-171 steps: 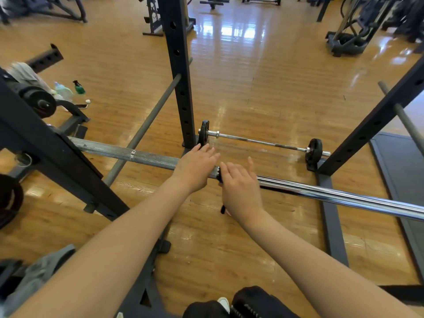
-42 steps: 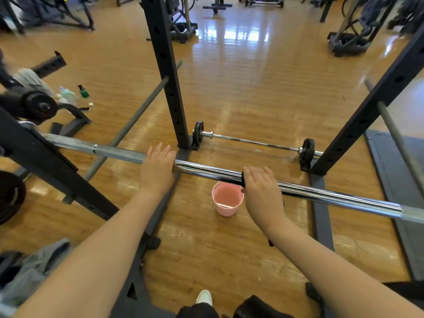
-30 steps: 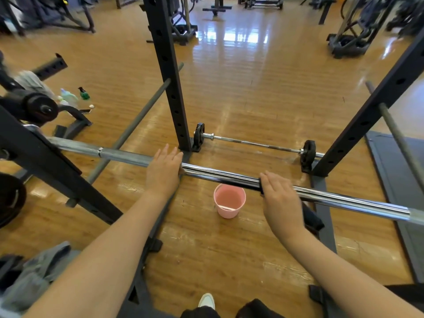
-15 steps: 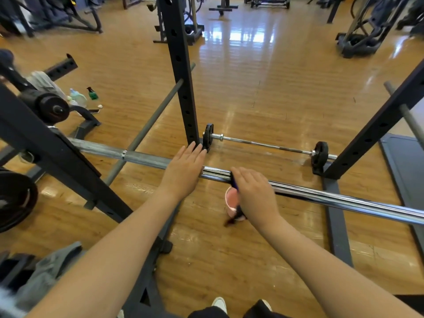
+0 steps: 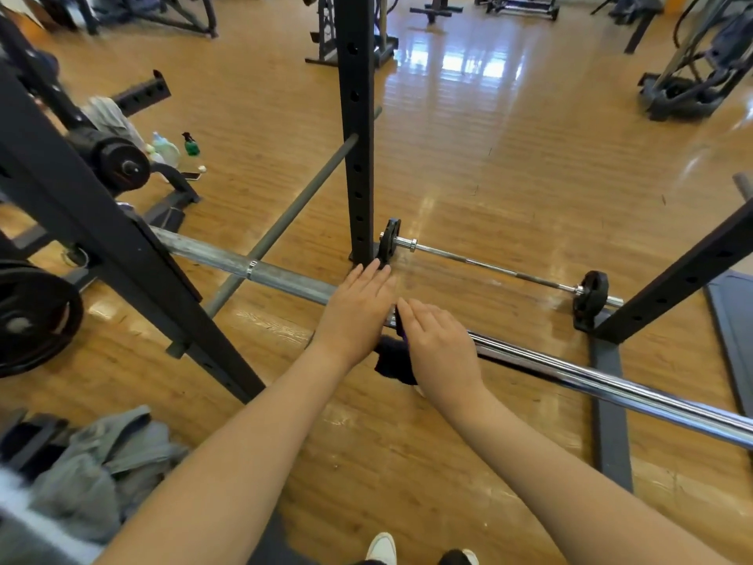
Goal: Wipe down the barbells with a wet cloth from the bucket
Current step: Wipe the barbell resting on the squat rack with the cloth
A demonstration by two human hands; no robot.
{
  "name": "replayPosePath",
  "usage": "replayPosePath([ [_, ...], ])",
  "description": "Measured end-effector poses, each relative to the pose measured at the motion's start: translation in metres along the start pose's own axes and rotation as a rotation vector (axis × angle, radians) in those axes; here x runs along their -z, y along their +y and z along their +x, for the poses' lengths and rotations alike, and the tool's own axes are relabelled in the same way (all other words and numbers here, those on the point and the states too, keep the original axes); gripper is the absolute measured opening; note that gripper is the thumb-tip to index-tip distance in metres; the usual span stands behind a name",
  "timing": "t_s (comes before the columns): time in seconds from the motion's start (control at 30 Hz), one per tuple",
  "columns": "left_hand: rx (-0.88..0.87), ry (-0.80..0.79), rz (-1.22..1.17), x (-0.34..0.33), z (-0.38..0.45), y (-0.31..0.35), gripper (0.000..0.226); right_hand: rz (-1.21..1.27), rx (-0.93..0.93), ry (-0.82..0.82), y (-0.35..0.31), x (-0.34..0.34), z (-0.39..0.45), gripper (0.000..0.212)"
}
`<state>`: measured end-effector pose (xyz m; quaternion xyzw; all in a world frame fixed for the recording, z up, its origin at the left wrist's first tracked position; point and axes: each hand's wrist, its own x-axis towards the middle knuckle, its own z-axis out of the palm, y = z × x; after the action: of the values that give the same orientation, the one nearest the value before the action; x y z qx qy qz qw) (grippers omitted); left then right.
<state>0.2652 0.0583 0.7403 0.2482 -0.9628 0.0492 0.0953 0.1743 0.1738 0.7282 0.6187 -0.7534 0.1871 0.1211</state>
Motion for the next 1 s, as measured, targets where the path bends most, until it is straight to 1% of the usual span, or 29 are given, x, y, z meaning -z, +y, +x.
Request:
replayPosePath([
  [0.1, -0.020, 0.070, 0.003, -0.002, -0.002, -0.001, 0.059, -0.050, -0.095, 0.075, 0.030, 0.012, -0.031, 0.048],
  [0.2, -0.011, 0.098, -0.043, -0.005, -0.001, -0.001, 0.062, -0.065, -0.190, 0.140, 0.051, 0.025, -0.057, 0.052],
  [0.27, -0.012, 0.099, -0.038, -0.004, -0.001, 0.001, 0.064, -0.088, -0.226, 0.178, 0.049, 0.027, -0.058, 0.043],
  [0.33, -0.006, 0.096, -0.038, -0.005, -0.001, 0.003, 0.064, -0.121, -0.205, 0.193, 0.036, 0.020, -0.045, 0.035],
  [0.43, 0.014, 0.115, -0.034, -0.005, -0.001, 0.006, 0.059, -0.112, -0.150, 0.106, 0.012, 0.007, -0.016, 0.036],
  [0.47, 0.016, 0.124, -0.043, -0.005, 0.000, 0.007, 0.057, -0.104, -0.146, 0.047, 0.005, 0.007, -0.009, 0.042],
  [0.53, 0.017, 0.128, -0.050, -0.005, 0.000, 0.007, 0.056, -0.117, -0.136, -0.089, 0.002, 0.011, -0.008, 0.064],
  [0.57, 0.017, 0.129, -0.045, -0.005, 0.000, 0.007, 0.056, -0.137, -0.118, -0.132, 0.005, 0.016, -0.013, 0.070],
  [0.6, 0.019, 0.128, -0.040, -0.005, 0.000, 0.007, 0.056, -0.159, -0.094, -0.144, 0.009, 0.022, -0.020, 0.074],
  [0.63, 0.028, 0.118, -0.040, -0.004, 0.000, 0.008, 0.057, -0.171, -0.079, -0.122, 0.015, 0.027, -0.027, 0.077],
  [0.67, 0.041, 0.095, -0.042, -0.003, -0.001, 0.009, 0.056, -0.161, -0.079, -0.091, 0.022, 0.030, -0.034, 0.076],
  [0.73, 0.064, 0.035, -0.045, 0.002, -0.002, 0.011, 0.056, -0.118, -0.110, -0.025, 0.032, 0.030, -0.043, 0.067],
  [0.83, 0.058, -0.008, -0.015, 0.006, -0.002, 0.011, 0.056, -0.102, -0.142, 0.014, 0.023, 0.022, -0.029, 0.051],
  [1.0, 0.031, -0.038, -0.004, 0.010, 0.000, 0.008, 0.056, -0.091, -0.024, -0.005, -0.011, 0.003, 0.011, 0.027],
])
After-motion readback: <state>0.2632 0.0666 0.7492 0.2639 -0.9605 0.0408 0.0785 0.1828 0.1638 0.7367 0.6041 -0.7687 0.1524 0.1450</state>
